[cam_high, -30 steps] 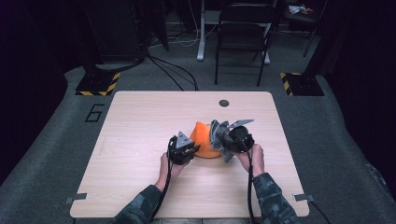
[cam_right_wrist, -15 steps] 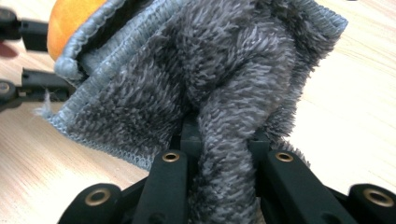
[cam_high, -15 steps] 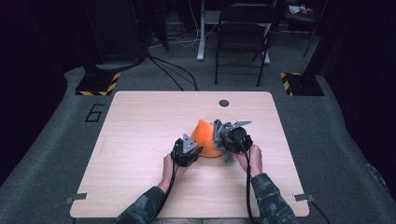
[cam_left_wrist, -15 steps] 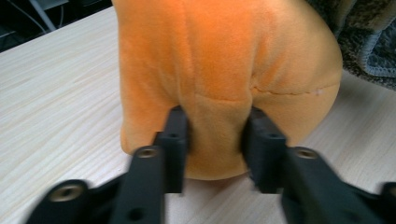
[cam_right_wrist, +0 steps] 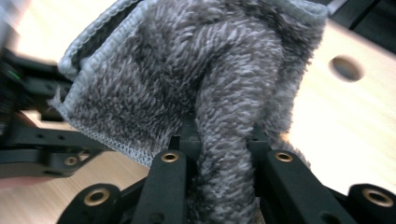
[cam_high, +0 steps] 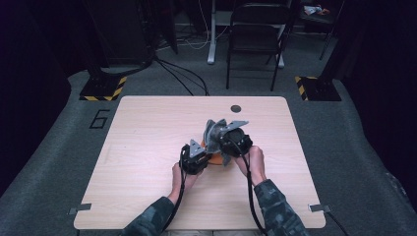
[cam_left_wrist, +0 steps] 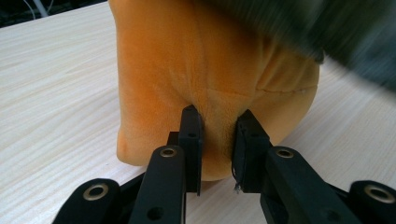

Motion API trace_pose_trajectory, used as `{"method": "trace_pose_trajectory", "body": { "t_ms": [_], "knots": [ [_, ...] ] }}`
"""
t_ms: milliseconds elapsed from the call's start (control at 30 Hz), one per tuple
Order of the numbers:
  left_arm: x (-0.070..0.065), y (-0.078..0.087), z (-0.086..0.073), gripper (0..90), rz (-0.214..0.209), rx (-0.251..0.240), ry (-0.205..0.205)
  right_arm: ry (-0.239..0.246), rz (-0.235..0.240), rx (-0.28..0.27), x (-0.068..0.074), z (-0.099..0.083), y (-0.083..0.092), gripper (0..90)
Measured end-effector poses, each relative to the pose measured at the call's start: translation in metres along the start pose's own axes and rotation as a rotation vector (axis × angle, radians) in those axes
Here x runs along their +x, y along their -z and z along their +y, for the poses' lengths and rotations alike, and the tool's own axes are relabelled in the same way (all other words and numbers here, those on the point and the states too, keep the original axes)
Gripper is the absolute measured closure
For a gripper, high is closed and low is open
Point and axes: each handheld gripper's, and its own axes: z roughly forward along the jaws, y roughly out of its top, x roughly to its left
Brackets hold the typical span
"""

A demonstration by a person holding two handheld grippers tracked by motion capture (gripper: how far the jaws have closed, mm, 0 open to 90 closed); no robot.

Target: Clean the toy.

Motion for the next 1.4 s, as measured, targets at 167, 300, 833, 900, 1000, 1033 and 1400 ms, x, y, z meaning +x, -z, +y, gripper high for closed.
{"method": "trace_pose_trajectory", "body": {
  "t_ms": [167,300,833,900,1000,1033,1400],
  "knots": [
    [0.001,-0.001,-0.002,75.4,-0.012,-0.005,-0.01,-0.054,0.0,-0.003,-0.015,-0.016,-0.004,76.2],
    [0.002,-0.001,-0.002,75.0,-0.018,-0.003,-0.013,-0.093,-0.015,0.025,-0.03,-0.032,-0.003,76.2],
    [0.009,-0.001,-0.003,74.3,-0.03,0.008,0.016,-0.217,-0.041,0.155,-0.071,-0.071,-0.025,75.9],
    [0.009,-0.002,-0.003,74.2,-0.025,0.002,0.013,-0.236,-0.042,0.083,-0.074,-0.063,-0.007,75.9],
    [0.009,-0.002,-0.003,73.7,-0.022,0.0,0.01,-0.227,0.013,0.012,-0.067,-0.052,0.007,76.0],
    [0.01,-0.002,-0.002,73.2,-0.026,0.005,0.011,-0.199,0.025,0.026,-0.06,-0.048,0.005,75.9],
    [0.003,0.017,0.001,41.9,0.021,-0.038,-0.112,-0.183,0.017,0.069,-0.051,-0.051,-0.015,76.0]
  ]
}}
